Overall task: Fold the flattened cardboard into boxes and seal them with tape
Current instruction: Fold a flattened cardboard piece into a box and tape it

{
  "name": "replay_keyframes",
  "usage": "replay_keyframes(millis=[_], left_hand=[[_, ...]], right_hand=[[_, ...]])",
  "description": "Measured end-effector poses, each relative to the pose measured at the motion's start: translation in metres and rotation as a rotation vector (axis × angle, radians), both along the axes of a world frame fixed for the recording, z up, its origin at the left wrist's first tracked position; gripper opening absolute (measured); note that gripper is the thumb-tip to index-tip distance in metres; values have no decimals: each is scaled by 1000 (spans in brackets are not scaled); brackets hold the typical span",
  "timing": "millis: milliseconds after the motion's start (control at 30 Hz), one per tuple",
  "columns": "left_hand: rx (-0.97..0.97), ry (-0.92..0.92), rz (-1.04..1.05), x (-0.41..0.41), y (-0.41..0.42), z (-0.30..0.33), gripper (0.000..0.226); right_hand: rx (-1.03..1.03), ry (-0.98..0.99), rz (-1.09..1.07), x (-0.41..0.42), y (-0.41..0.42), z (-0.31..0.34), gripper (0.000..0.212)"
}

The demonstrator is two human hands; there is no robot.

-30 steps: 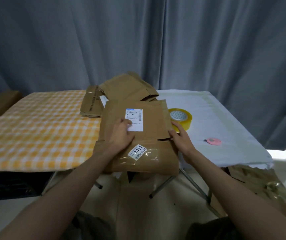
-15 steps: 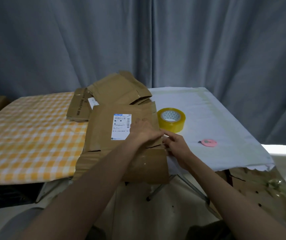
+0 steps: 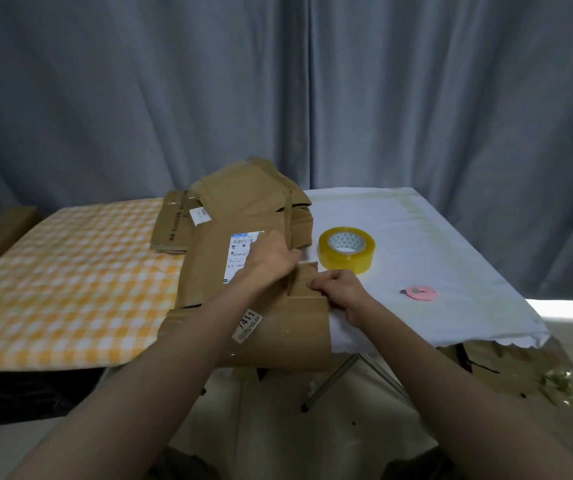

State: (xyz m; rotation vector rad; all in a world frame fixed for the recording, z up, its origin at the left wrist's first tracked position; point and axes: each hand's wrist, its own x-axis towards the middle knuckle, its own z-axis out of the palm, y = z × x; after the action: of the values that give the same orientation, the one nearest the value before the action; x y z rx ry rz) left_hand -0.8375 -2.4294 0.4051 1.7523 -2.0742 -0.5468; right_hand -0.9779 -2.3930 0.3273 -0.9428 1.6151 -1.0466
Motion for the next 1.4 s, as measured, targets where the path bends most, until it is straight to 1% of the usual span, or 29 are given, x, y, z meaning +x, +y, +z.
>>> replay_keyframes(millis=[167, 200, 267, 367, 433, 500, 533, 600, 633, 733, 867, 967, 1000, 1067, 1133, 1167, 1200, 1300, 1400], left_hand=[[-95, 194, 37, 41, 20, 66, 40], [-110, 226, 47, 50, 25, 81, 38], [-148, 272, 74, 69, 36, 111, 26], [-128, 474, 88, 98, 45, 143, 16], [-128, 554, 92, 114, 49, 158, 15], [-145, 590, 100, 124, 51, 166, 16], [-148, 605, 102, 127, 52, 169, 17], [-145, 626, 109, 130, 52, 169, 18], [-143, 627, 108, 130, 50, 168, 19], [-119, 656, 99, 131, 42, 161, 19], [-54, 657, 80, 129, 31, 158, 26], [25, 628, 28, 125, 22, 160, 29], [42, 628, 17, 123, 19, 161, 28], [50, 633, 12, 117, 12, 159, 26], [48, 628, 18, 110, 8, 152, 22], [51, 625, 24, 106, 6, 145, 18], [56, 623, 31, 102, 5, 137, 14], [74, 630, 60, 94, -1, 110, 5], [96, 718, 102, 100, -10, 94, 6]], right_hand=[[-81, -105, -27, 14, 15, 48, 15], [-111, -110, -31, 18, 18, 59, 12], [-168, -127, -69, 23, 22, 83, 9], [-239, -194, -154, 26, 29, 123, 19], [-264, -214, -109, 29, 38, 152, 15], [-248, -163, 4, 35, 49, 176, 11], [-229, -128, 64, 37, 55, 185, 14], [-198, -90, 151, 40, 64, 195, 23], [-196, -85, 154, 39, 66, 198, 23], [-226, -61, 13, 28, 70, 203, 9], [-255, -116, -186, -2, 64, 205, 10], [-276, -129, -253, -22, 55, 215, 21], [-288, -108, -265, -28, 51, 219, 20], [-297, -47, -300, -36, 43, 221, 12], [-282, 11, -330, -42, 33, 213, 17], [-260, 30, -335, -46, 29, 206, 15], [-236, 33, -340, -48, 27, 198, 13], [-165, 1, -343, -56, 20, 172, 23], [-160, -40, -274, -59, 14, 158, 13]])
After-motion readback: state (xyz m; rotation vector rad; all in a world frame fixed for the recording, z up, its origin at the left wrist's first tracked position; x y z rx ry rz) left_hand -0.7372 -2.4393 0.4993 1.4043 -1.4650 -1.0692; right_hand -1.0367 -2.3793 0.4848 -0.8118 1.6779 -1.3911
